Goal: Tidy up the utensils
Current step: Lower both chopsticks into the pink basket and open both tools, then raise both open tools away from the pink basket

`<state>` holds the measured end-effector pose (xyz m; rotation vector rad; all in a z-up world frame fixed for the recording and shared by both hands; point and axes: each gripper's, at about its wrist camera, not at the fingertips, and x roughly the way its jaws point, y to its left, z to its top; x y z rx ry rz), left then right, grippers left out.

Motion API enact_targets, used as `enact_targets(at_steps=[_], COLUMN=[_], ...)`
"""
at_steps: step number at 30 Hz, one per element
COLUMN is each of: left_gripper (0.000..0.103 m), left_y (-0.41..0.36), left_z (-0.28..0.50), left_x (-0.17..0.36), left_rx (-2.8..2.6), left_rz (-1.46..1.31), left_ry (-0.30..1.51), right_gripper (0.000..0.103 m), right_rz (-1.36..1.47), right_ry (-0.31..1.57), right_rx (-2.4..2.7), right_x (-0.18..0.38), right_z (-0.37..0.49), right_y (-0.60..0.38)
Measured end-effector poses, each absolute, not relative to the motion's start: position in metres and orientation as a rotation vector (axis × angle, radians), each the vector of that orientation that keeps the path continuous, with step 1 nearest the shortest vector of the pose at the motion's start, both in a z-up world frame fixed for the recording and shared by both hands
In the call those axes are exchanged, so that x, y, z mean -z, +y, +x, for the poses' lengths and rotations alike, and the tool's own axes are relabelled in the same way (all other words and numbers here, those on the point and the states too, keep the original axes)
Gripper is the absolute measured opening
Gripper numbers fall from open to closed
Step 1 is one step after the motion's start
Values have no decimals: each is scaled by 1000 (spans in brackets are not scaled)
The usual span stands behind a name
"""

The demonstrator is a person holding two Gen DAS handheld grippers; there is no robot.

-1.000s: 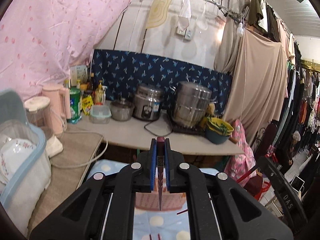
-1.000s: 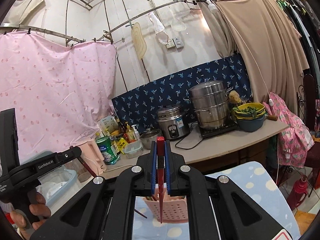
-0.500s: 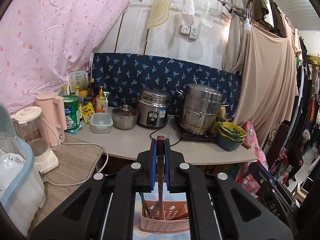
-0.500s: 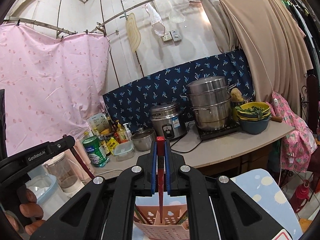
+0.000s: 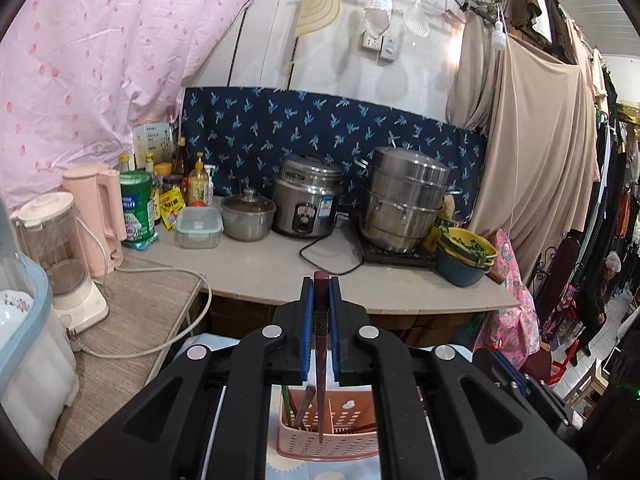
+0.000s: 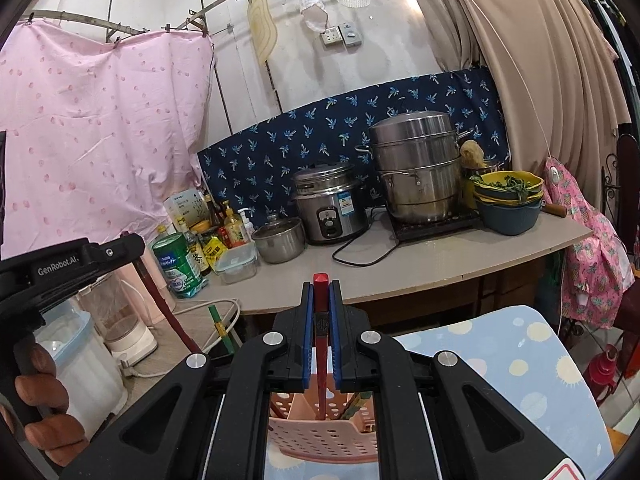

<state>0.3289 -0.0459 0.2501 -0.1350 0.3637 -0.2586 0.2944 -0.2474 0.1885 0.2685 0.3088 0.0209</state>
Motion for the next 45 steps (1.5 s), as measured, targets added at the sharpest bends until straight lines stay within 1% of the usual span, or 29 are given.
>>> enact_targets(at_steps=[4,8,11,19,24,25,26,28,29,32,35,36,37,39,41,45], left_gripper=[7,7,7,7,8,12,16,35,37,38,41,43,49,56,56,56], left_y=[-45,-48,-55,-59,-58,-57,-56,-51,-50,-47,-45,-43,-42,-39,-38,-34], left_z=[325,331,340,352,351,350,349,346,343,334,323,318,314,304,292,272], left_x=[-274,-282,-273,-232,-225,-225,-224,-224,-224,-227,-228,-229,-230,-229,-228,-219], left_rx=[256,245,236,235,237,235,235,230,230,232,232,233,232,230,227,226], left_rz=[-133,-127,-110,-98,-101,-102,-106,-124,-129,-119,-109,-108,-107,-104,-87,-54], left_ry=[315,292,310,382,386,388,393,392,387,380,381,382,383,378,378,404], right_gripper=[7,7,7,7,8,8,10,12,14,16,17,17,17,20,23,24], right_rz=[265,261,262,250,246,248,252,260,266,269,262,264,264,263,259,252], right_ry=[278,263,268,321,351,349,342,339,335,326,320,319,318,315,315,325], right_rx=[-24,-21,-16,-12,-13,-9,-6,-4,-5,-9,-14,-20,-23,-31,-37,-55], right_x=[-197,-205,-205,-185,-179,-178,-179,-179,-181,-185,-189,-191,-192,-193,-195,-194], right_z=[291,290,293,300,303,303,300,297,294,286,276,272,268,259,250,230], right_y=[-246,-246,-248,-247,-247,-247,-248,-249,-250,-250,-247,-246,-246,-244,-242,-235])
